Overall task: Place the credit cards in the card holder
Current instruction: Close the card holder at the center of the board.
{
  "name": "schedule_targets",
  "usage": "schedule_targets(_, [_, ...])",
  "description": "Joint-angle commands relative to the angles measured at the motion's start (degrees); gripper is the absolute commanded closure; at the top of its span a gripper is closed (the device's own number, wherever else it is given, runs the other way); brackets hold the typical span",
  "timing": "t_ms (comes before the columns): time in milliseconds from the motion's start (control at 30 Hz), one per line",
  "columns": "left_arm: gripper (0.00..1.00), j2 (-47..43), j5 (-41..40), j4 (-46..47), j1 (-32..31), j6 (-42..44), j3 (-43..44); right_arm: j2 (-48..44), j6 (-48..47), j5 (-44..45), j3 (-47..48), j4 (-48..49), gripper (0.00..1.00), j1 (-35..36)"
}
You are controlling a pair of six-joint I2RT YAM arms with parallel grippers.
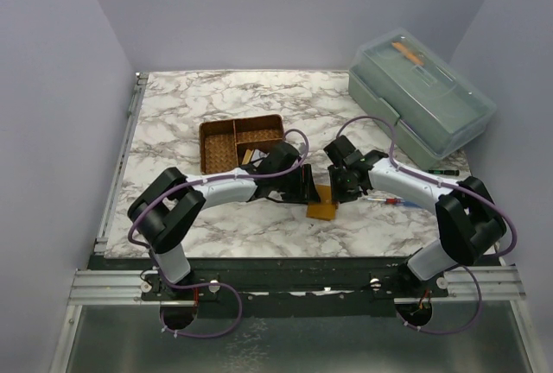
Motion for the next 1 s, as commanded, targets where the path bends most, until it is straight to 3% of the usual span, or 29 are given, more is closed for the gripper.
schedule_targets(0, [0.5, 0.8, 0.4, 2.8, -0.3, -0.3, -0.8, -0.9, 0.3, 2.6, 1.7, -1.6, 0.79, 0.4])
schedule_targets(67, [0.51, 1.0, 0.4, 2.9, -0.3, -0.2, -0.8, -1.3, 0.5, 2.7, 1.8, -1.7, 0.86, 0.4])
schedule_targets(233, [0.52, 2.3, 1.0, 3.1, -0.3, -0.1, -0.2, -1.9, 0.4, 2.6, 2.1, -1.5, 0.94, 0.4])
schedule_targets(567, [0.55, 4.4, 2.3, 3.9, -0.4, 0.0, 1.0, -2.5, 0.8, 1.5, 1.8, -1.2, 0.82, 0.4])
schedule_targets(767, [0.56, 4.9, 3.0, 4.2, -0.4, -0.1, 1.0, -2.2, 1.0, 1.4, 1.6, -1.3, 0.82, 0.4])
schedule_targets(967, [0.57, 5.0, 3.0, 4.5, -0.4, -0.1, 0.6, -1.4, 1.2, 1.8, 1.3, -1.4, 0.97, 0.4])
